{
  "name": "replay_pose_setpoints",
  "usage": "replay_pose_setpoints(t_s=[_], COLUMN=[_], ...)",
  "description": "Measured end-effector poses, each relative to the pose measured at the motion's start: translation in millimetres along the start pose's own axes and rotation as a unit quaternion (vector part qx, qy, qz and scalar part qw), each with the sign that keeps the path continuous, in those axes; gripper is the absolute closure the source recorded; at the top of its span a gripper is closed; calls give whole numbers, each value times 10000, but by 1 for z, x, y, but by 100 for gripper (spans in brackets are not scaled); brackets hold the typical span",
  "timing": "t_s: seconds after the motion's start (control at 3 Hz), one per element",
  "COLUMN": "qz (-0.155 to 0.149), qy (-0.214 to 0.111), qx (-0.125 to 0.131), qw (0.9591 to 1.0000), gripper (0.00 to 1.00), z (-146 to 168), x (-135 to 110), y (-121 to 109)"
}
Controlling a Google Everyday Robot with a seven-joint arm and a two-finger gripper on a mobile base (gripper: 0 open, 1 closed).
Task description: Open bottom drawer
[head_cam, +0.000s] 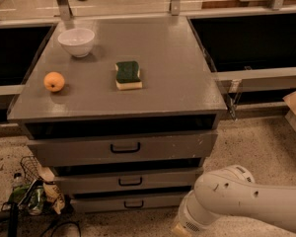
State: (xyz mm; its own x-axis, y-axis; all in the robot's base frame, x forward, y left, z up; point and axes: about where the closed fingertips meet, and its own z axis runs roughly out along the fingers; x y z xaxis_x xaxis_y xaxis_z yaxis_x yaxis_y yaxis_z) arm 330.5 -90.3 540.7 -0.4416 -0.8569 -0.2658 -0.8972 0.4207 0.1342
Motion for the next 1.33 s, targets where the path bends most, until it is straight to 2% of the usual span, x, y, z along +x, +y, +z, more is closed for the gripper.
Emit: replay_pose_setpoints(t_s=[0.33, 0.67, 1.0, 1.33], qz=[0, 0, 0, -22], qy=[0, 0, -1, -137], qx=[0, 0, 1, 116], qw=[10000, 10000, 10000, 9998], gripper=[19, 0, 0, 0], z=[0, 0, 0, 3], x=[0, 0, 0, -1], y=[0, 0, 0, 0])
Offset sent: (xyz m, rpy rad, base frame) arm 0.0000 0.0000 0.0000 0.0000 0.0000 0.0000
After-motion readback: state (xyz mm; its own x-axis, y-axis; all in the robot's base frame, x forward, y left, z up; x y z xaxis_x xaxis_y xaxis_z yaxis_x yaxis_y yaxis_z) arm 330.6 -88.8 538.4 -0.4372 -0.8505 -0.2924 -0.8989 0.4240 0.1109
